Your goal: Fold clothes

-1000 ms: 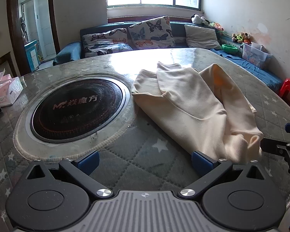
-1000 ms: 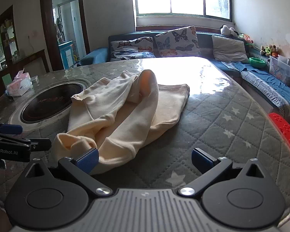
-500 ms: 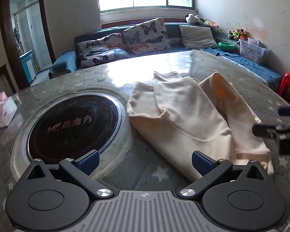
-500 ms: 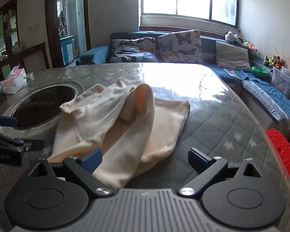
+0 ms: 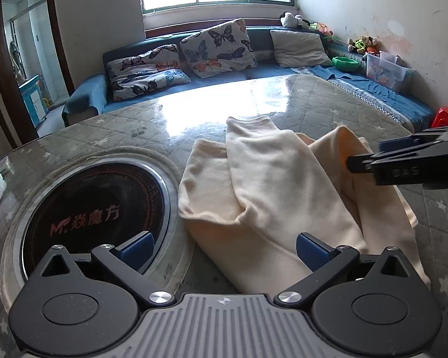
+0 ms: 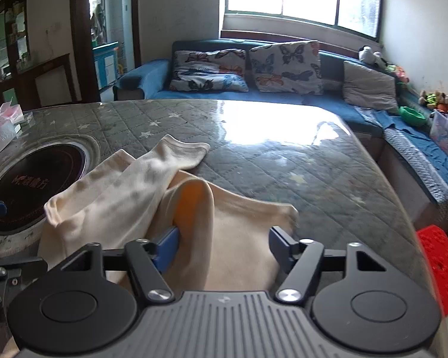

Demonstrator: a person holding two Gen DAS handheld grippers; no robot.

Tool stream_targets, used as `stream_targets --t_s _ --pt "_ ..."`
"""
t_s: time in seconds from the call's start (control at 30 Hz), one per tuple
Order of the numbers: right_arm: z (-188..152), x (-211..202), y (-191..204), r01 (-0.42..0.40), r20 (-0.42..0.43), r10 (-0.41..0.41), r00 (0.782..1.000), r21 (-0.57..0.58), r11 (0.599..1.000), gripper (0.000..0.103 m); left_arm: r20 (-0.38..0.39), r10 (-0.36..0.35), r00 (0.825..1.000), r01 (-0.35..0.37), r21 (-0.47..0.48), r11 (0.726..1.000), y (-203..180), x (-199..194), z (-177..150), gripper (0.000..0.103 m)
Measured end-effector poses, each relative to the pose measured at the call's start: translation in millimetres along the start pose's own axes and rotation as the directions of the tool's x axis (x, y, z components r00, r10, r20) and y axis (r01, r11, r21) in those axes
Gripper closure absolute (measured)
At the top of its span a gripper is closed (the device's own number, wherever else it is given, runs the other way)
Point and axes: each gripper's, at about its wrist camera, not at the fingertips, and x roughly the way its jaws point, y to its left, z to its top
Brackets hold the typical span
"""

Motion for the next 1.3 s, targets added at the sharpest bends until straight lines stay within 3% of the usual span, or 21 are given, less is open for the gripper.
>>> stream_targets --t_s 0.17,0.23,0.3,0.6,0.73,0.93,1.1,1.17,1.27,1.3 --pt "8.4 31.6 1.6 -0.047 -0.029 0.046 0.998 -0.006 0.999 0.058 0.003 -0.015 1.0 0.015 0.002 1.0 -4.1 10.4 18.0 0.0" --pt "10.6 39.7 -0.7 -0.072 -0.033 0.072 0.997 0.002 0.997 0.071 0.006 -0.004 1.0 0.004 0.005 1.0 -6.7 16.7 26.1 0.0" --pt "12.1 42.5 -5.6 -0.099 -0.028 0.099 0.995 0.021 0.995 0.09 0.015 -0.005 1.0 0.005 0.001 1.0 -9.9 23.7 37.2 0.0" --pt "5.4 22.5 -16.2 -0.101 0.029 0.1 0.995 0.033 0.994 0.096 0.06 -0.043 0.997 0.044 -0.005 0.999 -36.3 66.7 88.7 0.001" --pt "2.1 20.3 -20.6 -0.098 0.03 0.097 0.995 0.041 0.994 0.097 0.027 -0.049 0.998 0.048 0.033 0.998 -52.1 96.1 100.0 0.008" --pt "2.3 27.6 -18.9 -0.107 0.017 0.107 0.994 0.01 0.994 0.093 -0.055 -0.055 0.997 0.058 0.056 0.997 -55.8 123.5 94.7 0.047" --pt "2.9 34.7 -16.7 -0.116 0.004 0.116 0.993 -0.021 0.993 0.087 -0.055 -0.097 0.994 0.1 0.044 0.994 -46.0 118.7 91.6 0.079" --pt "2.2 35.6 -16.3 -0.121 0.008 0.121 0.993 -0.016 0.993 0.088 -0.049 -0.104 0.993 0.106 0.044 0.993 -43.4 115.1 91.5 0.083" --pt "0.6 35.6 -16.1 -0.129 0.018 0.129 0.991 0.002 0.992 0.098 -0.031 -0.115 0.993 0.116 0.035 0.993 -37.1 106.2 92.2 0.083" --pt "0.1 35.7 -16.1 -0.132 0.022 0.132 0.991 0.008 0.991 0.099 -0.024 -0.119 0.993 0.119 0.034 0.992 -35.2 103.0 92.4 0.089"
